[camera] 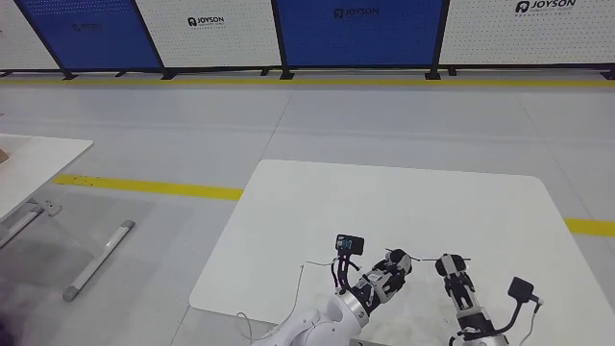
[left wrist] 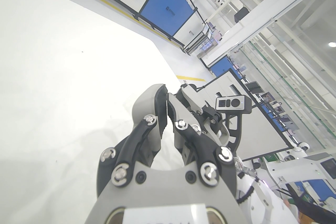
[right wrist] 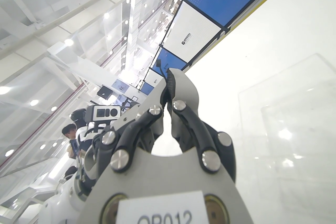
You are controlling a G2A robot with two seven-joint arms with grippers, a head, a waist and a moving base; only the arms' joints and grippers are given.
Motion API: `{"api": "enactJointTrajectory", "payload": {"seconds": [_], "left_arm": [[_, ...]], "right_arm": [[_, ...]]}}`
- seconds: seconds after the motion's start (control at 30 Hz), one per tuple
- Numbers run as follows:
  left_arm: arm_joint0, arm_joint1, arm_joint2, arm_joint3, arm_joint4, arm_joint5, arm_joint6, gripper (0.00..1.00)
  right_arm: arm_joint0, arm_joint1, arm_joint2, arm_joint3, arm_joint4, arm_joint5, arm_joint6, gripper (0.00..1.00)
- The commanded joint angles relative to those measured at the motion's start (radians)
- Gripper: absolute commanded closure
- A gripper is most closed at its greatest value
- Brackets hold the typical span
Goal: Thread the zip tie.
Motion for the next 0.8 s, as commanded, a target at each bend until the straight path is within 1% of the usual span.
{"api": "enactJointTrajectory", "payload": {"seconds": [0.0, 0.77], "left_arm": [[0.000, 0.000, 0.000, 0.000, 0.000, 0.000, 0.000, 1.00], [0.000, 0.000, 0.000, 0.000, 0.000, 0.000, 0.000, 1.00]], "right_arm": [[0.001, 0.000, -0.002, 0.000, 0.002, 0.000, 0.002, 1.00], [0.006, -0.005, -0.001, 0.011, -0.012, 0.000, 0.024, 1.00]]}}
